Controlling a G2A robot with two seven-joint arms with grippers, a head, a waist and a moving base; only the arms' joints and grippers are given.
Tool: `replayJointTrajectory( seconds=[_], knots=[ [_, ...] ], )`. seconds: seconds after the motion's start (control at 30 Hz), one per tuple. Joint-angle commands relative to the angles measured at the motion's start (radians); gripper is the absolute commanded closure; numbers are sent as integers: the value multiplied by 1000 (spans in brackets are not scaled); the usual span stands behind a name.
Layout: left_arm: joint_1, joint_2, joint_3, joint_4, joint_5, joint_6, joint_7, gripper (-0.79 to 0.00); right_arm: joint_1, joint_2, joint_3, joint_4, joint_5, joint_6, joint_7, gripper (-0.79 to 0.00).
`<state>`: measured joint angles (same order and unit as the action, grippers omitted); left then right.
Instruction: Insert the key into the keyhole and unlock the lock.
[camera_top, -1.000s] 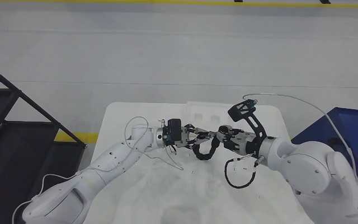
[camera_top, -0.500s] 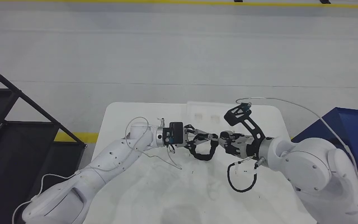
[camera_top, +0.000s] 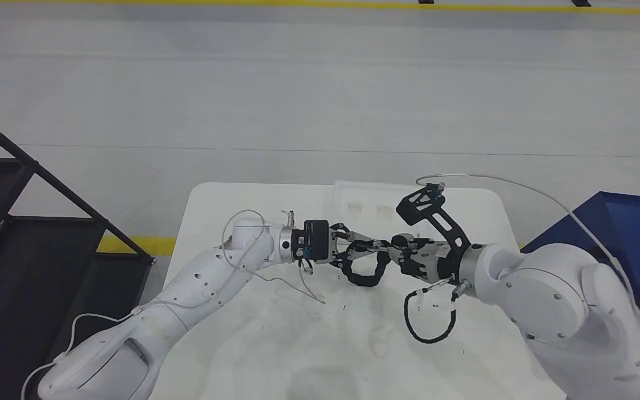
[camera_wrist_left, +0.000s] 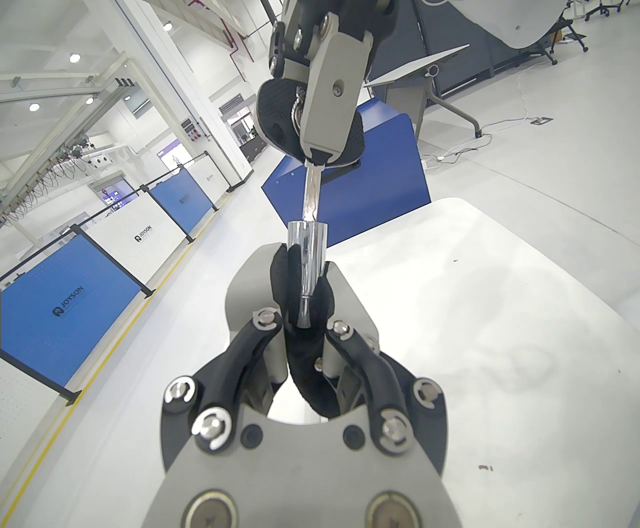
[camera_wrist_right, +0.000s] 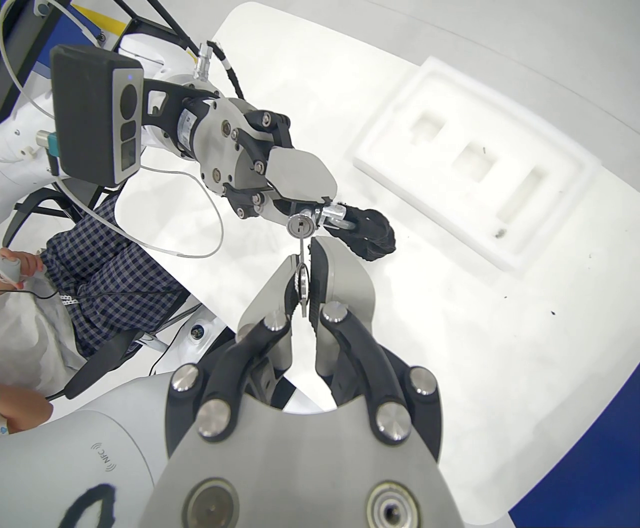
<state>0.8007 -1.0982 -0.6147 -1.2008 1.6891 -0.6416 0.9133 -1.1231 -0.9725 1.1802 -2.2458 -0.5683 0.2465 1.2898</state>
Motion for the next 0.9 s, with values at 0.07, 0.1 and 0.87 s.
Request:
replayJointTrajectory(
  seconds=[0.07, 0.1, 0.87],
  knots=[
    [5, 1, -8, -9, 10, -6, -6, 0, 2, 1, -4, 1, -6, -3, 4, 0],
    [6, 1, -10, -11, 12, -6, -7, 0, 3, 1, -5, 2, -9, -2, 4, 0],
    [29, -1, -47, -46, 13, -45, -22, 0, 29, -2, -42, 19, -25, -5, -12, 0]
  ],
)
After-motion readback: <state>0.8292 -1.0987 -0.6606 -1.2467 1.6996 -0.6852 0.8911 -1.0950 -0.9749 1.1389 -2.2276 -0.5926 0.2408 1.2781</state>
